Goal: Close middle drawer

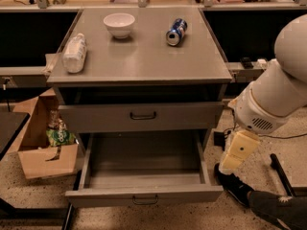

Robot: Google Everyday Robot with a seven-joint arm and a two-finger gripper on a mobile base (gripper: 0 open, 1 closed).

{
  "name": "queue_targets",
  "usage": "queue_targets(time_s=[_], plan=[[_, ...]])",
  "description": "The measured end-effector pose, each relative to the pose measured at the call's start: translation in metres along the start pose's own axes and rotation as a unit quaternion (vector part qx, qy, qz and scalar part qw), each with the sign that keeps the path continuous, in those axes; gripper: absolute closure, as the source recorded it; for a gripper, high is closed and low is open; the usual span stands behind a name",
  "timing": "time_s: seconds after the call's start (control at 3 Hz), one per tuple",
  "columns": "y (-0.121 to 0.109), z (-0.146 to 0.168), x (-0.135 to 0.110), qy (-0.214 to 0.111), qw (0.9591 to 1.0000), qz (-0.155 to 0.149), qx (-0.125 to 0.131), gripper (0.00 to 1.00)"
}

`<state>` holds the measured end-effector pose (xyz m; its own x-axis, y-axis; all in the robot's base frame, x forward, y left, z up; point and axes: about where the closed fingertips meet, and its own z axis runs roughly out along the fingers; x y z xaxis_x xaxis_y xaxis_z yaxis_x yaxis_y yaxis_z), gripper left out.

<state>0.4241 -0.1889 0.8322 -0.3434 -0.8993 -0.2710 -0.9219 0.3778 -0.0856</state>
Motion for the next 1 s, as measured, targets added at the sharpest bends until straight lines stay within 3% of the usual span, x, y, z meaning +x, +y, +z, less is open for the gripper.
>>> queue_targets(time_s=[0.33, 0.67, 1.0], plan=[[0.001, 0.008, -0.003, 0.013, 0.9999, 0.006, -0.004, 0.00], [0.011, 0.058, 0.009, 0.016, 0.9984, 0.046, -0.030, 0.16], [0.037, 0.137, 0.028, 0.005, 0.9943, 0.090, -0.057, 0.40]])
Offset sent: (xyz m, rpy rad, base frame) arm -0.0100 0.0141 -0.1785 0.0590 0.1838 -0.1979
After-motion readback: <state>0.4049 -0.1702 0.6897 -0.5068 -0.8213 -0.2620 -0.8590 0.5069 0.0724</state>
